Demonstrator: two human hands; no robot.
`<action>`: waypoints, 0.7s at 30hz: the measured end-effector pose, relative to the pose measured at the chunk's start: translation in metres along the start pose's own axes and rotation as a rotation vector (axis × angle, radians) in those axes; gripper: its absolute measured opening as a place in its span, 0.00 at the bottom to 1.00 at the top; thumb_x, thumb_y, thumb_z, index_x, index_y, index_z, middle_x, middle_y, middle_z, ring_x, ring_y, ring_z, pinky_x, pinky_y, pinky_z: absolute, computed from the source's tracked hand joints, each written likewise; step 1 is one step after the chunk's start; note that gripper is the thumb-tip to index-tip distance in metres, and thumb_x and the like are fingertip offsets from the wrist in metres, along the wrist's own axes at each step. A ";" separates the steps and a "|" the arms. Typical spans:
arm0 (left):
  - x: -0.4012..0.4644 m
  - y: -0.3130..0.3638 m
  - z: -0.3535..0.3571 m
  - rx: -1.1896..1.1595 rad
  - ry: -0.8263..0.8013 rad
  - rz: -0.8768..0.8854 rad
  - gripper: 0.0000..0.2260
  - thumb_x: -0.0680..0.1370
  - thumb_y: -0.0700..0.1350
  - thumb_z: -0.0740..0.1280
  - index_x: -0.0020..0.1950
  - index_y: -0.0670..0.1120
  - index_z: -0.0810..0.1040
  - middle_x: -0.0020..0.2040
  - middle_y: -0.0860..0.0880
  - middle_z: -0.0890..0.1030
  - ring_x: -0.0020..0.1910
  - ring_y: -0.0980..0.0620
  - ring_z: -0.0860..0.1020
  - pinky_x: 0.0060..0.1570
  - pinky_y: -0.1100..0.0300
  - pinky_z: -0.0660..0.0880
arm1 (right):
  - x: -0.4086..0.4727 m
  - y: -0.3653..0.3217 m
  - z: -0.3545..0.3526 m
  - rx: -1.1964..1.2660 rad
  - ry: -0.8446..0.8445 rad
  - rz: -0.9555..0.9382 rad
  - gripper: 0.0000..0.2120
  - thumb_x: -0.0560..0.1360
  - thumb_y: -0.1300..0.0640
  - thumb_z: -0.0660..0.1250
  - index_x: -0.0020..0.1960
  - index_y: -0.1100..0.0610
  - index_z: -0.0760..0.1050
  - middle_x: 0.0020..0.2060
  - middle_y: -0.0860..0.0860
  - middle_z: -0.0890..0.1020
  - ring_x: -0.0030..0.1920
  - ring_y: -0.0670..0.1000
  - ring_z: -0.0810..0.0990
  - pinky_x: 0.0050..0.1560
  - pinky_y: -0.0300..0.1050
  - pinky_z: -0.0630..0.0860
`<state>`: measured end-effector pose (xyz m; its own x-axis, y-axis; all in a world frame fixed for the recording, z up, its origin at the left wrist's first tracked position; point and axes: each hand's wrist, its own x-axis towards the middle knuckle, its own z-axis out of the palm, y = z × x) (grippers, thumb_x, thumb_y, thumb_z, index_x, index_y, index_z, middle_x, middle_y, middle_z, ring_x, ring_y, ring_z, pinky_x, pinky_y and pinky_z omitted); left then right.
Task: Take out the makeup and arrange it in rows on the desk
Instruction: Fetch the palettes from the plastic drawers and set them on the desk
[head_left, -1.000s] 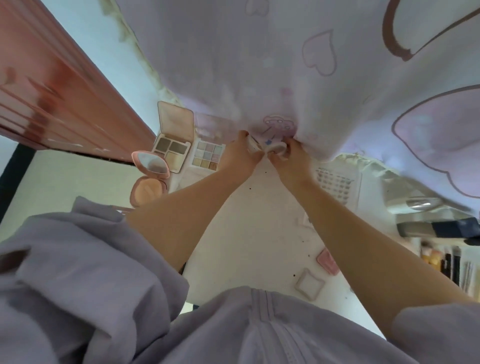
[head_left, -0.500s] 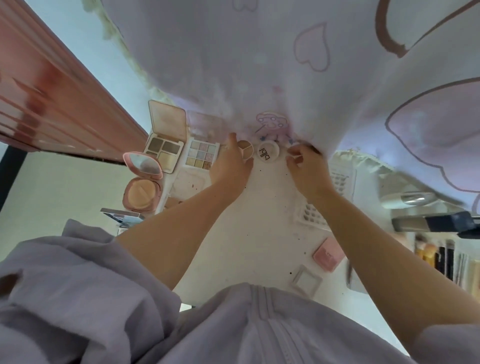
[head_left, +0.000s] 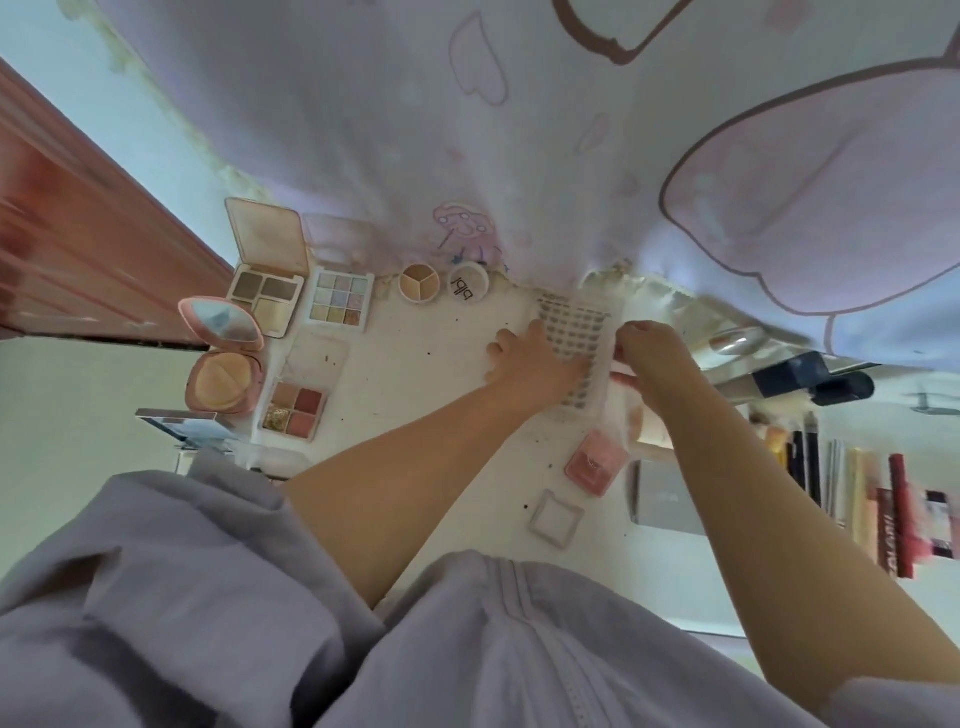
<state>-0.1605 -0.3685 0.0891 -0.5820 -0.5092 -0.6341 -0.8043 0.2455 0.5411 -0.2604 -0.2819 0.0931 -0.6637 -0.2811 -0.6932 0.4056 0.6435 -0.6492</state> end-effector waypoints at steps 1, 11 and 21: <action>-0.003 0.002 -0.005 -0.004 0.016 -0.028 0.36 0.73 0.62 0.66 0.74 0.48 0.56 0.67 0.40 0.62 0.67 0.40 0.61 0.65 0.48 0.61 | -0.006 -0.004 0.001 0.028 -0.029 -0.018 0.09 0.75 0.63 0.56 0.50 0.60 0.74 0.53 0.56 0.80 0.55 0.56 0.79 0.50 0.47 0.79; -0.050 -0.052 -0.041 -0.655 -0.330 0.025 0.38 0.72 0.61 0.68 0.76 0.60 0.50 0.70 0.48 0.70 0.65 0.47 0.72 0.65 0.47 0.69 | -0.064 0.010 0.032 0.182 -0.598 -0.039 0.25 0.72 0.41 0.66 0.65 0.51 0.73 0.54 0.53 0.81 0.56 0.54 0.81 0.55 0.52 0.78; -0.083 -0.106 -0.067 -0.879 -0.325 0.094 0.32 0.70 0.61 0.70 0.71 0.58 0.65 0.62 0.50 0.78 0.62 0.46 0.76 0.64 0.43 0.71 | -0.086 0.027 0.075 0.353 -0.796 -0.123 0.35 0.69 0.38 0.69 0.71 0.52 0.67 0.64 0.60 0.74 0.62 0.61 0.76 0.58 0.62 0.75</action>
<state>-0.0186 -0.4073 0.1211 -0.7517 -0.2315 -0.6176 -0.4502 -0.5043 0.7369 -0.1453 -0.2938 0.1119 -0.1333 -0.8319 -0.5387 0.6179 0.3552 -0.7015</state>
